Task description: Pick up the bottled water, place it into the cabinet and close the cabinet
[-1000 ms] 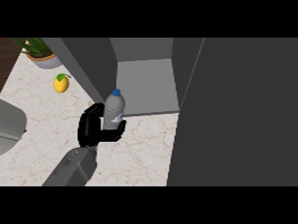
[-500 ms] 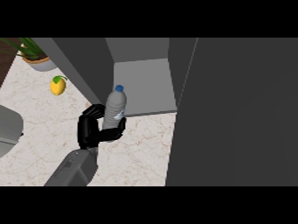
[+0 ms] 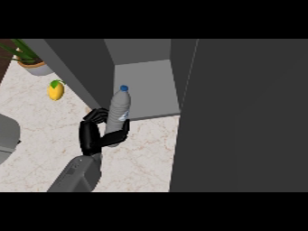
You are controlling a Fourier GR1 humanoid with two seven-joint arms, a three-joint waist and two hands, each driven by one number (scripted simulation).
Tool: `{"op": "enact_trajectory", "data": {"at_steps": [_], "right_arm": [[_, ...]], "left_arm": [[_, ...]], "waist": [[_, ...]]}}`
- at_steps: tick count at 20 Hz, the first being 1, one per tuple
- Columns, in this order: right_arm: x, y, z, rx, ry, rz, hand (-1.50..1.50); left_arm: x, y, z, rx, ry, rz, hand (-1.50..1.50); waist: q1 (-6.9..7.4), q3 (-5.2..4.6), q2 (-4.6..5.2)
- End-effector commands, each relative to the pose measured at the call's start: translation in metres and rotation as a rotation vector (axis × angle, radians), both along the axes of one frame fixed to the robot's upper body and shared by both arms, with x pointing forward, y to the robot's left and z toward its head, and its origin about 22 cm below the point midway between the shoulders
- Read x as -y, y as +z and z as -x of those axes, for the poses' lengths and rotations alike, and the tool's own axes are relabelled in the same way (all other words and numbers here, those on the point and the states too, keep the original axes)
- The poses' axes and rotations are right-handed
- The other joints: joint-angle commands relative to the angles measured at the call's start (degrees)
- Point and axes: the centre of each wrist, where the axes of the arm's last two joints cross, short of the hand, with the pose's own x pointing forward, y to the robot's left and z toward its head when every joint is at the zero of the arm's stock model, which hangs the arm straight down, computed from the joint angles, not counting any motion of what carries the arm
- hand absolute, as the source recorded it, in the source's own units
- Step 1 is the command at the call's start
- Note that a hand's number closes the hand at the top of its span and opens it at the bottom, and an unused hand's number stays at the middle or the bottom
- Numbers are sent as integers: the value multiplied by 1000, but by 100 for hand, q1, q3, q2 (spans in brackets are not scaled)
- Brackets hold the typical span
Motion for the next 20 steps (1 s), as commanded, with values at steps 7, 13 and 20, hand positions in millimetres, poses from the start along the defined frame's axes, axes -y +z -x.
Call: {"op": "enact_trajectory", "data": {"at_steps": [7,13,20], "right_arm": [[10,2,-5,0,27,-11,-150],[14,3,-8,6,24,-8,-150],[18,3,-12,3,66,-5,-150]], "left_arm": [[57,64,-63,38,-99,93,150],[52,68,-63,53,-96,147,150],[27,65,-64,57,-48,103,150]], "waist": [[-331,-115,206],[-373,-117,210],[-535,-110,246]]}}
